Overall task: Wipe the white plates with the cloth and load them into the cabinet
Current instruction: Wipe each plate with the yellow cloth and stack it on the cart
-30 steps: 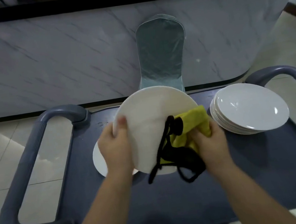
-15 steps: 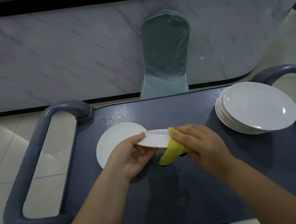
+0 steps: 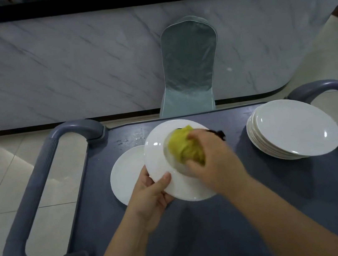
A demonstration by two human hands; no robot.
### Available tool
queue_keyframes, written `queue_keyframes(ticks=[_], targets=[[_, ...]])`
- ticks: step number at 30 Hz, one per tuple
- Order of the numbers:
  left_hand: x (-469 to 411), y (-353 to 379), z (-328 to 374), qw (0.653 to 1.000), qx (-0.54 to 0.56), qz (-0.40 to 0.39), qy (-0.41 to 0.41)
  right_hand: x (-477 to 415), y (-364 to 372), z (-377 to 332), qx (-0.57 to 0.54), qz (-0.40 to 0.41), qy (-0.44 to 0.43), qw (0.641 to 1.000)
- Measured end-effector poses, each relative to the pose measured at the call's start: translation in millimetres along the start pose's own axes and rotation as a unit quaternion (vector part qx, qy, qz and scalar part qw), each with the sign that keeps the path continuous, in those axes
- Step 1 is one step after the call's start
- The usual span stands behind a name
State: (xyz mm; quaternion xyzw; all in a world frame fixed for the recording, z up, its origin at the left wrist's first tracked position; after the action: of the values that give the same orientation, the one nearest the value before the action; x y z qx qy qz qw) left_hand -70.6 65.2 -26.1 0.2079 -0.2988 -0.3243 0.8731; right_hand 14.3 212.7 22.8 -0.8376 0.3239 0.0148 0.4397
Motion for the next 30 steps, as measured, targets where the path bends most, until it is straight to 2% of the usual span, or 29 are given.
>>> queue_keyframes(ticks=[2,4,6,8,9,10,12,14,15,18,19,20,23,26,28,30], targets=[[1,-2,2,1.000,0.013,-0.005,0.014,9,6,-3,0.052,-0.051,-0.108,0.992],[5,-5,2,1.000,-0.002,-0.014,0.025,8,-2,11,0.075,-0.084,-0.133,0.985],[9,0,-4,0.998,-0.046,-0.029,0.030,1,-7,21,0.030,-0.073,-0.074,0.994],[10,9,-10,0.996,-0.060,-0.045,0.044,-7,3,17,0.008,-0.011,-0.005,1.000],[9,12,-9,0.996,-0.055,-0.048,0.052,-7,10,10,0.016,0.015,0.003,1.000],[7,13,-7,0.997,-0.043,-0.043,0.056,-2,16,5,0.021,0.021,-0.017,0.999],[3,7,0,0.998,-0.018,-0.022,0.052,21,25,10,0.026,-0.014,-0.108,0.994],[5,-1,1,0.999,-0.017,-0.016,0.037,48,20,38,0.026,-0.032,-0.162,0.986],[7,-4,-1,0.999,-0.027,-0.020,0.032,50,14,57,0.022,-0.008,-0.140,0.990],[12,-1,-9,0.994,-0.092,-0.055,0.028,15,-3,90,-0.037,0.072,0.070,0.994],[13,3,-10,0.990,-0.120,-0.072,0.034,-3,-4,85,-0.052,0.081,0.098,0.990],[12,7,-11,0.986,-0.139,-0.087,0.042,-18,-1,70,-0.045,0.082,0.080,0.992],[9,14,-12,0.986,-0.132,-0.087,0.050,-11,17,17,0.002,0.045,-0.094,0.995],[8,8,-13,0.991,-0.103,-0.079,0.037,41,19,30,0.014,0.031,-0.177,0.984],[12,5,-17,0.988,-0.116,-0.097,0.037,58,2,64,0.020,0.059,-0.138,0.988],[16,7,-21,0.980,-0.153,-0.119,0.041,44,-14,92,0.003,0.088,-0.007,0.996]])
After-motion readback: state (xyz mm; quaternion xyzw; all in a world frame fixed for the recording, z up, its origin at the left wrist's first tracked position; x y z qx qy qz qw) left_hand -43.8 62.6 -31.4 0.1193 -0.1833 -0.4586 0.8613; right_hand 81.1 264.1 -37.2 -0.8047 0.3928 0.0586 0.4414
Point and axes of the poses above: each hand's wrist, its own x-axis away from the middle knuckle, its own y-axis out of the palm, z = x × y, the point moved 2 cm from there along -x, towards the middle knuckle, and after that the axes turned 1 degree about y, right-handed, at the moved point
